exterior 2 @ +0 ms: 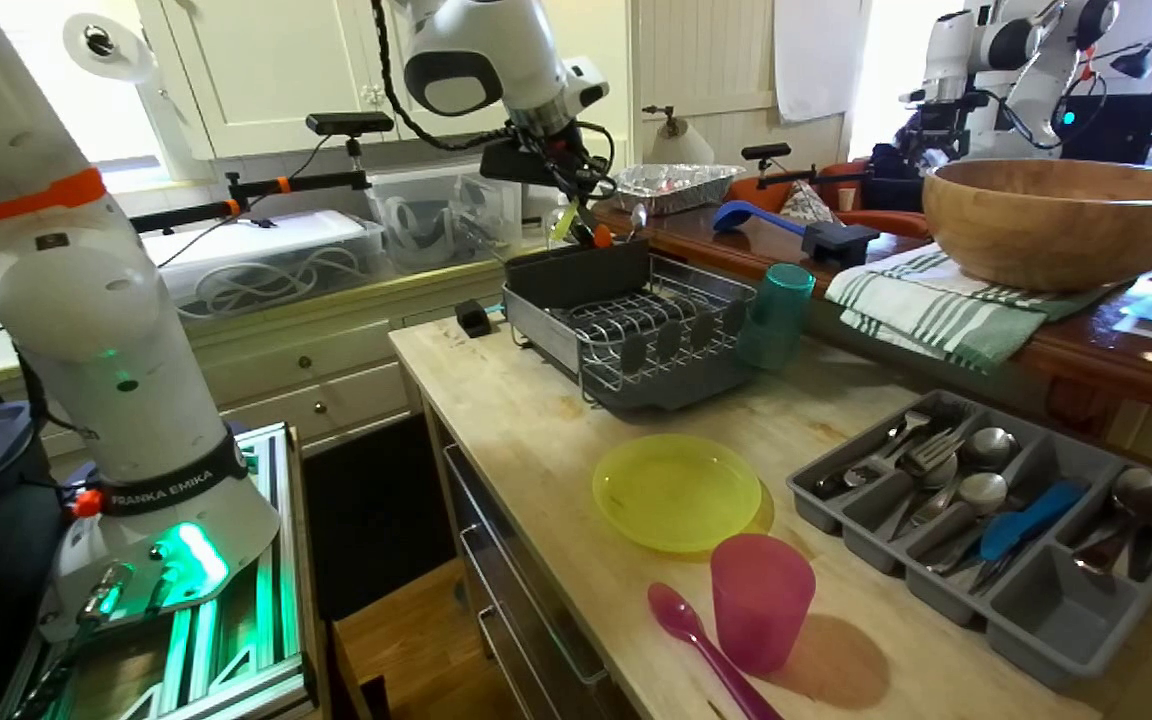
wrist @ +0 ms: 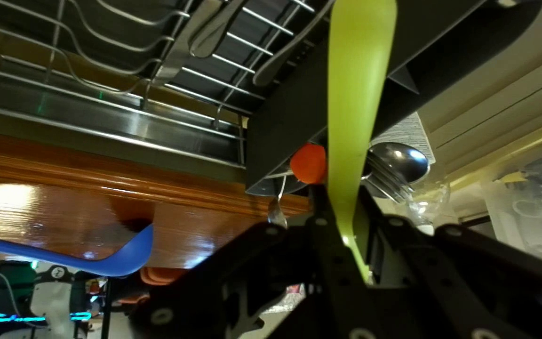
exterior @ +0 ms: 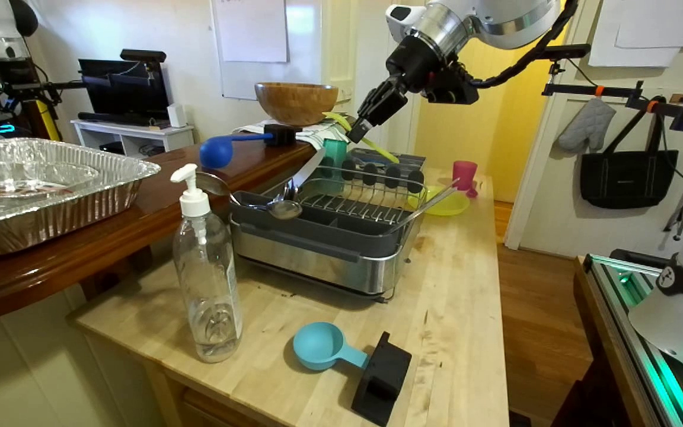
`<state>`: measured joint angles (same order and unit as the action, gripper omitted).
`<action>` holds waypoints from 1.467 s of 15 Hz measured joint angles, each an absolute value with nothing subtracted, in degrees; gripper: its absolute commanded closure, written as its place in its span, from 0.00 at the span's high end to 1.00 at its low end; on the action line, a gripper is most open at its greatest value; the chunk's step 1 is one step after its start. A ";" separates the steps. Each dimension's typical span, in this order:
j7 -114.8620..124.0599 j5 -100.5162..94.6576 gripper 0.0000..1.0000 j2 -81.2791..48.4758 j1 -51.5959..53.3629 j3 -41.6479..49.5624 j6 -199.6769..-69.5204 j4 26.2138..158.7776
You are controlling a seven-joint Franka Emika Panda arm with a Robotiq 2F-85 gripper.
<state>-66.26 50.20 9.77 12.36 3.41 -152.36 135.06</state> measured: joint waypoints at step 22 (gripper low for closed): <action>-119.15 87.77 0.04 3.83 12.51 -1.58 -138.92 133.10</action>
